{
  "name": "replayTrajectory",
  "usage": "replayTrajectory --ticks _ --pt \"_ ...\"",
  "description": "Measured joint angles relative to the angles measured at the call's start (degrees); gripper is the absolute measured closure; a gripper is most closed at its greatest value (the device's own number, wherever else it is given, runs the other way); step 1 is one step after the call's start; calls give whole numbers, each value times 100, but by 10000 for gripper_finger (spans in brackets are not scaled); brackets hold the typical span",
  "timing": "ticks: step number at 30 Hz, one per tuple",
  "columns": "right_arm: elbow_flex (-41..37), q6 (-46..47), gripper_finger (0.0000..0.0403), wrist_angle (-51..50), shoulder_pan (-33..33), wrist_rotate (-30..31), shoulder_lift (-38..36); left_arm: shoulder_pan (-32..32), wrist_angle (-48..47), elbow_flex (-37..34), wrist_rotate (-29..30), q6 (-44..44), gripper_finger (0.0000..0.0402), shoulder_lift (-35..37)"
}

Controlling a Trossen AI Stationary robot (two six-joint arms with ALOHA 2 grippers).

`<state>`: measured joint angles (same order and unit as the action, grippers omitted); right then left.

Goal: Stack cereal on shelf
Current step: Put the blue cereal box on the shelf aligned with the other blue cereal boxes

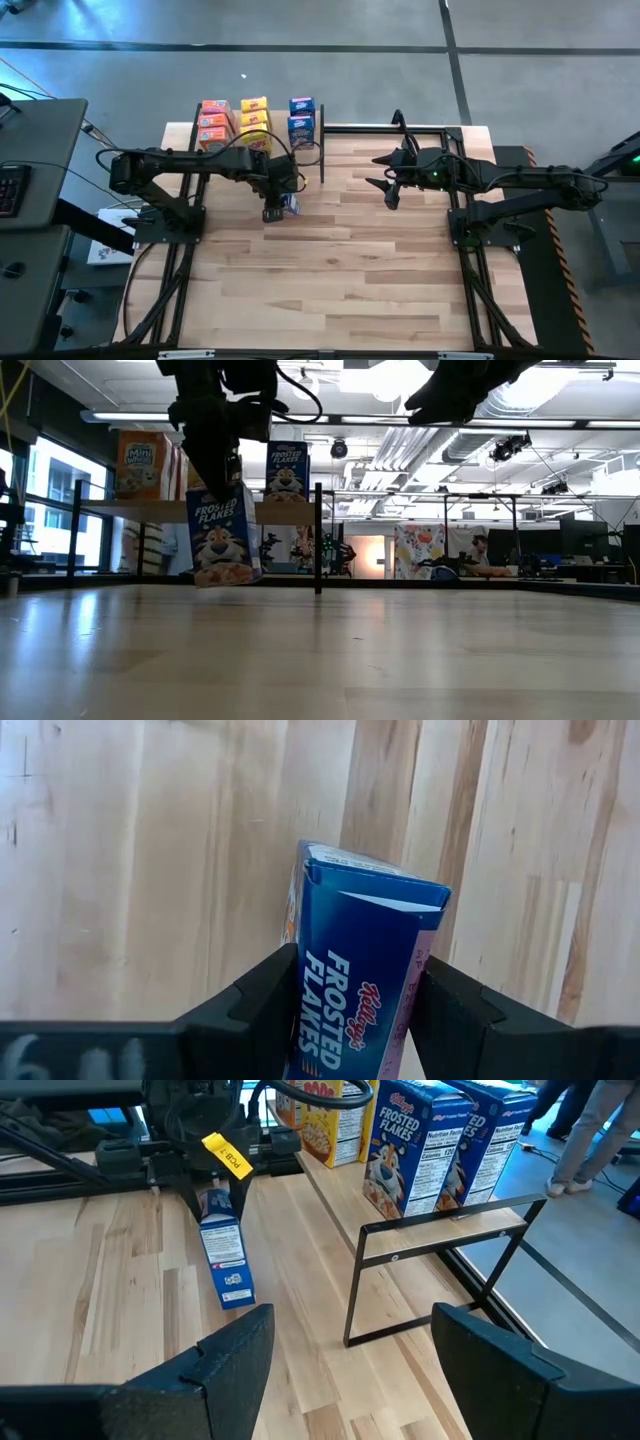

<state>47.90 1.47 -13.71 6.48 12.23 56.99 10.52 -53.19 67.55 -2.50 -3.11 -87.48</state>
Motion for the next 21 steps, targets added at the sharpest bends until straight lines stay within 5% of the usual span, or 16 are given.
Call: replayTrajectory --ticks 21 --pt "0 -2 139 -3 0 0 0 -47 9 0 59 42 217 -7"
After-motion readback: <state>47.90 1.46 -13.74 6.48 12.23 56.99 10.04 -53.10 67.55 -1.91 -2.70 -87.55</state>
